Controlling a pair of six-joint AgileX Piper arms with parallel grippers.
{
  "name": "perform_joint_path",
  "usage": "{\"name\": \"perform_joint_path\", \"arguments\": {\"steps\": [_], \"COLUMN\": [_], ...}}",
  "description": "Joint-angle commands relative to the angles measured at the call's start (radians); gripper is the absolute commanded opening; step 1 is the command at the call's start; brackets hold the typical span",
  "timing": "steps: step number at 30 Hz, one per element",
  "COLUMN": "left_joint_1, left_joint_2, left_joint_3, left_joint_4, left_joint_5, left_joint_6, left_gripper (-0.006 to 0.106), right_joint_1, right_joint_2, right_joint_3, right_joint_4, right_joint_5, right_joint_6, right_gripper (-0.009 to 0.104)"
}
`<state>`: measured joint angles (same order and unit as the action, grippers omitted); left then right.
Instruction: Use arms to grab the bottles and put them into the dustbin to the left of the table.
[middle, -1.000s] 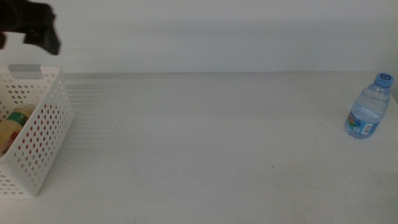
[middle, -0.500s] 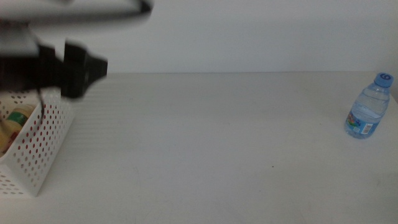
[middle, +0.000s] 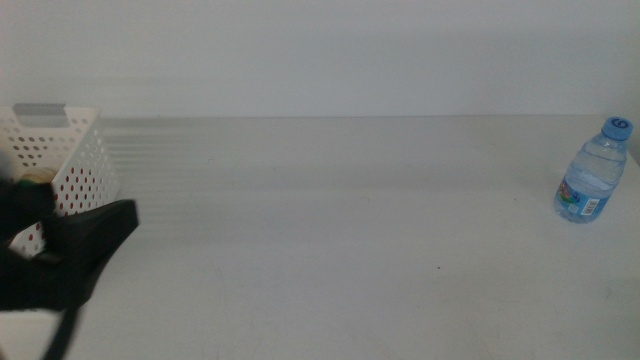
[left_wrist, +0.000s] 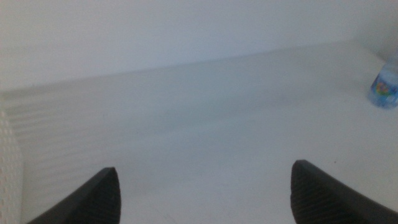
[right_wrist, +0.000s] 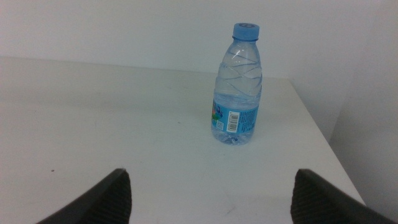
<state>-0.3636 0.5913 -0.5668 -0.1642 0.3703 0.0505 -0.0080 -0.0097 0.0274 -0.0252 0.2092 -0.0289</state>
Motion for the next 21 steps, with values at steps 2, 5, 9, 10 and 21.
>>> {"name": "perform_joint_path", "arguments": {"steps": [2, 5, 9, 10, 21], "left_joint_1": [-0.006, -0.006, -0.019, -0.034, -0.134], "left_joint_2": [-0.074, -0.128, -0.175, -0.181, -0.189], "left_joint_3": [-0.001, 0.033, 0.076, 0.082, 0.096], "left_joint_4": [-0.02, -0.02, -0.02, -0.02, -0.017], "left_joint_5": [-0.047, -0.04, -0.042, -0.044, -0.062], "left_joint_6": [-0.003, -0.003, -0.01, -0.01, -0.004], "left_gripper": [0.09, 0.09, 0.09, 0.09, 0.09], "right_joint_1": [-0.006, -0.006, -0.006, -0.006, -0.006], "right_joint_2": [-0.027, -0.027, -0.027, -0.027, -0.027], "right_joint_3": [-0.007, -0.007, -0.007, -0.007, -0.007], "right_joint_4": [-0.007, -0.007, -0.007, -0.007, -0.007], "right_joint_5": [-0.077, -0.077, -0.077, -0.077, -0.077], "right_joint_6": [-0.006, -0.006, -0.006, -0.006, -0.006], "right_gripper": [0.067, 0.067, 0.067, 0.067, 0.067]}}
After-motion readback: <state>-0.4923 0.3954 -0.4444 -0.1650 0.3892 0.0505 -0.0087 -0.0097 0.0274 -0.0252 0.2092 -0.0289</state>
